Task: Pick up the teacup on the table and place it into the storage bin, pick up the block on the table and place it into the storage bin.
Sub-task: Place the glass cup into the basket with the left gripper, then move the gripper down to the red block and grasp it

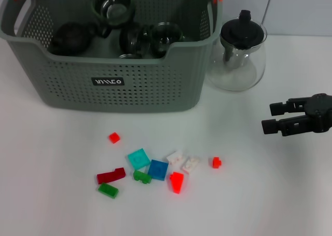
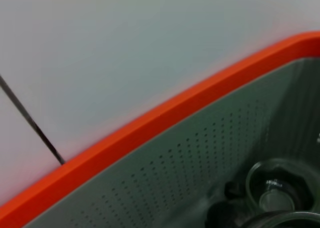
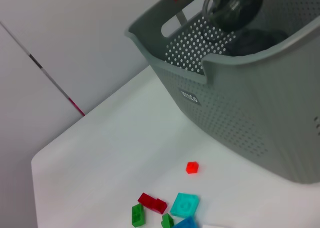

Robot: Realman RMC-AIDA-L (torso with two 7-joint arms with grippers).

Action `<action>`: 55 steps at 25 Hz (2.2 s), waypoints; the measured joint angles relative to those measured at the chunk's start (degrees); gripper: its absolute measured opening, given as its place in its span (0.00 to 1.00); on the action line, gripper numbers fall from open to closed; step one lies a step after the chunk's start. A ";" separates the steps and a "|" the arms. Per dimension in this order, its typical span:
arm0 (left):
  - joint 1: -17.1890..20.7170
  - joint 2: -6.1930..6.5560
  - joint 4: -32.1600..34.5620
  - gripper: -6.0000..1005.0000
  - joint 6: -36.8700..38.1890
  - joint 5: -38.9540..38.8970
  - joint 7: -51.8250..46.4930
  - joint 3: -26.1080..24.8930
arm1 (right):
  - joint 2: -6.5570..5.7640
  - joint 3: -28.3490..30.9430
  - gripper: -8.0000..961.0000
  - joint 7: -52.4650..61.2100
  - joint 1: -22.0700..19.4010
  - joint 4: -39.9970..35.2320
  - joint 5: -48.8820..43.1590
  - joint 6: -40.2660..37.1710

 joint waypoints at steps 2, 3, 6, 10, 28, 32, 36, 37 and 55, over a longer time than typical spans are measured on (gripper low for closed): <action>0.15 -0.11 -0.40 0.05 -0.67 0.04 -0.16 0.93 | 0.00 -0.03 0.98 0.00 0.15 0.03 0.00 0.07; 0.30 -0.33 -1.01 0.05 -1.46 0.06 -0.34 2.14 | 0.00 -0.04 0.98 0.00 0.21 0.04 -0.01 0.10; 0.37 -0.56 -1.83 0.05 -2.04 0.08 -0.37 3.13 | 0.00 -0.04 0.98 0.00 0.39 0.10 -0.06 0.17; 0.60 -1.03 -3.04 0.05 -2.93 0.11 -0.08 4.79 | 0.00 -0.09 0.98 -0.23 0.52 0.48 -0.24 0.44; 1.02 -2.17 -3.11 0.05 -0.66 0.21 1.13 9.16 | 0.26 -0.12 0.98 -0.71 0.72 0.69 -1.39 1.18; 1.02 -2.19 -2.88 0.05 -0.20 0.21 1.24 9.20 | 0.26 -0.13 0.98 -0.83 0.72 0.69 -1.39 1.17; 1.02 -2.19 -2.82 0.05 0.18 0.20 1.81 9.21 | 0.20 -0.12 0.98 -0.87 0.72 0.69 -1.39 1.15; 1.02 -2.20 -2.79 0.05 0.24 0.20 1.91 9.21 | 0.19 -0.12 0.98 -0.87 0.72 0.69 -1.39 1.14; 6.46 -3.68 18.64 0.52 6.28 -5.29 1.46 -1.50 | -0.02 0.42 0.98 -0.91 0.68 0.54 -1.19 0.78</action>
